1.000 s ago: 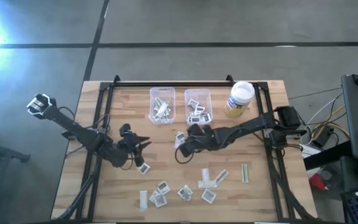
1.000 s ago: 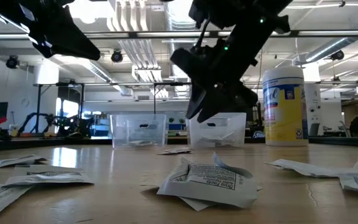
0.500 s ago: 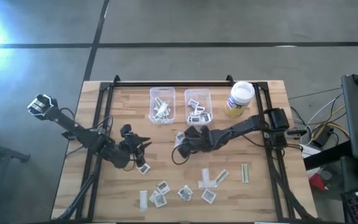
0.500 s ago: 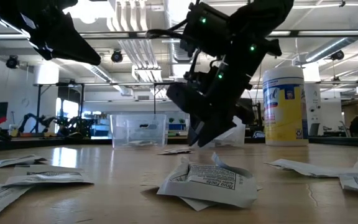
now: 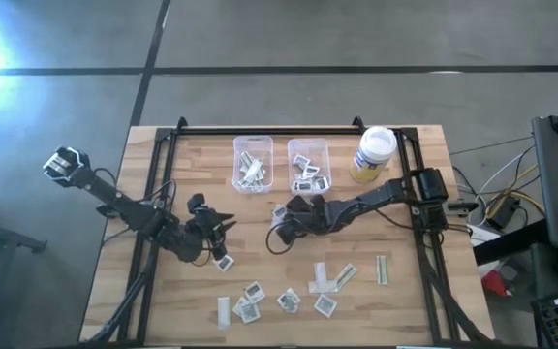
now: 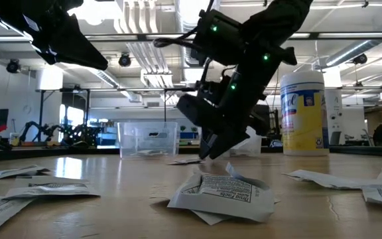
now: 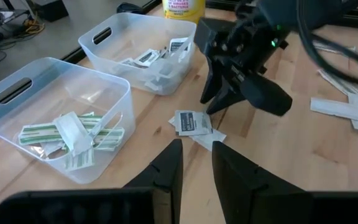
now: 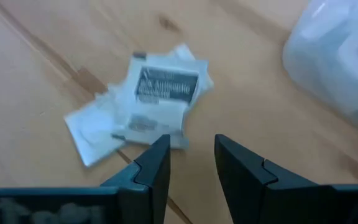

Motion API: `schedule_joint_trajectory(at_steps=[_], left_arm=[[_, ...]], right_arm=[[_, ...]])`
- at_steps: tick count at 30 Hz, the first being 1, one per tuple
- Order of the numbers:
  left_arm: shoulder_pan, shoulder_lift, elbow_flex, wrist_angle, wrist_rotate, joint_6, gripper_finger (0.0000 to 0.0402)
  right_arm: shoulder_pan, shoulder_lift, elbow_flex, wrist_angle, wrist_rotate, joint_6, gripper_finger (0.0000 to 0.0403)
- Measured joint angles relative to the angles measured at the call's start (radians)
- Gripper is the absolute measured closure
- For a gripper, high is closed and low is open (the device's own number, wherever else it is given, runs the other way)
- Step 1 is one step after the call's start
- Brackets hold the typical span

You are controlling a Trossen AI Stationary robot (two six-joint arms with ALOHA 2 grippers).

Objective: Pick & Place First Aid Supplies
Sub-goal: Put the gray towelette pack into the right transparent bin

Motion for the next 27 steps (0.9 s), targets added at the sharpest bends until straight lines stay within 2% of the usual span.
schedule_joint_trajectory(at_steps=[6, 20, 23, 27], left_arm=[[0.000, 0.000, 0.000, 0.000, 0.000, 0.000, 0.0321], [0.000, 0.000, 0.000, -0.001, 0.000, -0.001, 0.0321], [0.000, 0.000, 0.000, -0.001, 0.000, -0.001, 0.0321], [0.000, 0.000, 0.000, -0.001, 0.000, -0.001, 0.0321]], right_arm=[[-0.011, -0.026, 0.001, 0.004, 0.000, -0.005, 0.0284], [-0.024, 0.035, 0.002, 0.058, -0.043, -0.004, 0.0285], [-0.029, 0.035, 0.002, 0.057, -0.050, 0.008, 0.0297], [-0.030, 0.036, 0.002, 0.052, -0.052, 0.021, 0.0333]])
